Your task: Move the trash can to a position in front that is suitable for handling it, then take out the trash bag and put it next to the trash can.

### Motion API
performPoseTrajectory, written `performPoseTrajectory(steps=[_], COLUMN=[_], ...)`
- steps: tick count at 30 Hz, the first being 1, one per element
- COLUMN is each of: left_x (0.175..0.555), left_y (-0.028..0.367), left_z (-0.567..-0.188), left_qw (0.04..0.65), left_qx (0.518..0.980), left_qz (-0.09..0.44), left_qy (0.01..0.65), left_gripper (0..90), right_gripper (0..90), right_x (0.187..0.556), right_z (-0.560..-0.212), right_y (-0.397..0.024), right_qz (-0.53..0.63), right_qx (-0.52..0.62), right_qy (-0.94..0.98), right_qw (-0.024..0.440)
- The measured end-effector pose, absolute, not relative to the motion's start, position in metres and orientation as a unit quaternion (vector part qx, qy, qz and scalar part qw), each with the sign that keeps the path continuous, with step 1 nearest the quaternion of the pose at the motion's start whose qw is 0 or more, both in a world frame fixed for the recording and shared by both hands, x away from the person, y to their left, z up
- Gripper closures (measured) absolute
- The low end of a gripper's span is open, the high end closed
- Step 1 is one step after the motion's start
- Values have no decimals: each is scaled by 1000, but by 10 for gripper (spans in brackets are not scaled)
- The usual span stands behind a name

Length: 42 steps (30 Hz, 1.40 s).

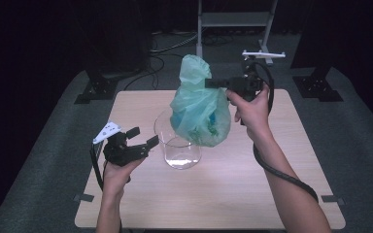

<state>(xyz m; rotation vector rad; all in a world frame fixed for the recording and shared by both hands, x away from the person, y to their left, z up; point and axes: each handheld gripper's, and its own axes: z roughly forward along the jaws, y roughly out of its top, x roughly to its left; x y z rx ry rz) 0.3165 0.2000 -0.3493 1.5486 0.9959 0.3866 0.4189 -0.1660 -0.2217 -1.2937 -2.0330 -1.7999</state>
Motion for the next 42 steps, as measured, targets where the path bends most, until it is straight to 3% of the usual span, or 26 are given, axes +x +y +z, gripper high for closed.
performPoseTrajectory(steps=[15, 28, 42], left_x=[318, 318, 318], left_y=[198, 194, 194], left_z=[-351, -351, -351], left_qw=[584, 580, 579], left_qx=[669, 674, 673], left_qz=[164, 162, 160], left_qy=[430, 428, 431], left_gripper=[90, 90, 90], right_gripper=[900, 900, 900], right_x=[414, 413, 424], right_z=[-221, -224, -255], right_y=[-218, -231, -240], right_qz=[-591, -592, -577], right_qx=[-467, -477, -507], right_qy=[-656, -649, -639], right_qw=[41, 37, 45])
